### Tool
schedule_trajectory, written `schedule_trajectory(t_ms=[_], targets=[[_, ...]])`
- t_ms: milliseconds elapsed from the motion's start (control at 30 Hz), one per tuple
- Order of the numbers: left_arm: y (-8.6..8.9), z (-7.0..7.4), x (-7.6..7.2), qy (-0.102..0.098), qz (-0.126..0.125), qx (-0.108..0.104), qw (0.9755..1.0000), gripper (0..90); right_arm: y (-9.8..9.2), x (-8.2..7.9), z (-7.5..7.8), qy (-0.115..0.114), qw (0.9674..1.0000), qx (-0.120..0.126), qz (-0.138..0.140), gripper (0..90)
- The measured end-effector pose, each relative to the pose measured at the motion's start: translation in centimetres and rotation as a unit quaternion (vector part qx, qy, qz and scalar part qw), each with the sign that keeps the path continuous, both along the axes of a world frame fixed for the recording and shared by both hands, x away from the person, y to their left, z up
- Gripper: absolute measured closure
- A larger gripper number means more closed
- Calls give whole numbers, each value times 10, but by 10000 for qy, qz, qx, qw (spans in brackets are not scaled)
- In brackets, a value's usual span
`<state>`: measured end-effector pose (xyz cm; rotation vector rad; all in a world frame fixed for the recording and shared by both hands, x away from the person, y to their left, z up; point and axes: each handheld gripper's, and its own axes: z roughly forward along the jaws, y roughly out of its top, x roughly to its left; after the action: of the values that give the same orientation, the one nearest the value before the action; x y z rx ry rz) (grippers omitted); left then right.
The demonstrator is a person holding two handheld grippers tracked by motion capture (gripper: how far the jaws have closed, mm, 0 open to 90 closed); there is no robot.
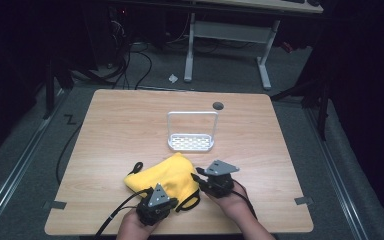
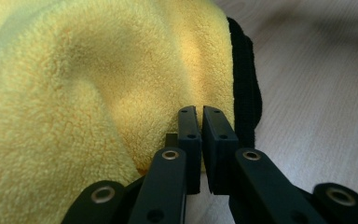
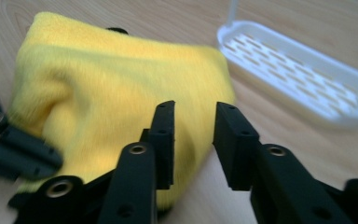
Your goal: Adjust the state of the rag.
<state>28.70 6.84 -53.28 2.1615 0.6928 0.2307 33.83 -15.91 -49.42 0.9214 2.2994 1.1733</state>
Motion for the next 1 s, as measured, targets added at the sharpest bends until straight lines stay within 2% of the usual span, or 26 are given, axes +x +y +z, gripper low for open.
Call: schedule_trajectory(t_ms=[33, 67, 133, 167, 233, 300, 333, 367, 400, 433, 467, 500, 567, 600, 667, 733, 767, 867, 900, 933, 1000], targets=[[0, 0, -1, 5, 0, 6, 10000, 859, 9, 9, 0, 28, 10000, -78, 37, 779], [1, 0, -1, -7, -14, 24, 10000, 859, 16, 19, -1, 148, 9998, -108, 46, 809], [1, 0, 0, -11, -25, 27, 10000, 859, 28, 36, -7, 322, 9990, -315, 61, 876], [1, 1, 0, -16, -42, 38, 10000, 859, 36, 43, -15, 488, 9971, -567, 110, 900], [2, 1, 0, -53, -63, 94, 9999, 859, 36, 42, -18, 521, 9966, -626, 116, 900], [5, 1, 0, -75, -40, 122, 9999, 859, 24, 28, -22, 498, 9960, -744, 79, 900], [7, 1, 0, -66, -16, 118, 9999, 859, 24, 28, -22, 498, 9960, -744, 79, 900], [10, 1, 1, -52, 11, 101, 9999, 859, 18, 22, -22, 520, 9959, -734, 38, 900], [12, 1, 2, -44, 19, 98, 9999, 858, 5, 8, -23, 519, 9959, -742, 39, 900], [16, 0, 3, -39, 48, 92, 9999, 858, 5, 8, -23, 519, 9959, -742, 39, 900], [17, 0, 4, -33, 58, 98, 9999, 857, -2, -3, -24, 554, 9958, -728, 16, 900], [20, 1, 5, -12, 100, 90, 9999, 856, -4, -6, -24, 550, 9958, -725, 27, 900], [25, 0, 8, 101, 159, 5, 9998, 845, -14, -26, -26, 557, 9958, -726, 68, 894], [27, 0, 9, 170, 175, -65, 9997, 845, -14, -26, -26, 557, 9958, -726, 68, 894], [30, -1, 10, 296, 173, -224, 9992, 813, -20, -36, -27, 508, 9963, -688, 1, 862], [34, 0, 14, 435, 262, -435, 9978, 781, -21, -36, -25, 508, 9966, -641, -33, 843], [37, 1, 15, 458, 335, -524, 9970, 722, -19, -39, -16, 388, 9981, -472, -21, 822], [46, 6, 16, 300, 528, -712, 9956, 683, -6, -50, 0, 147, 9995, -138, 260, 784], [50, 8, 15, 221, 592, -741, 9952, 667, 2, -54, 4, 97, 9991, -106, 403, 767], [55, 10, 15, 140, 686, -767, 9946, 667, 2, -54, 4, 97, 9991, -106, 403, 767], [64, 12, 16, 73, 884, -866, 9923, 650, 19, -62, 7, 10, 9975, -126, 698, 729]])
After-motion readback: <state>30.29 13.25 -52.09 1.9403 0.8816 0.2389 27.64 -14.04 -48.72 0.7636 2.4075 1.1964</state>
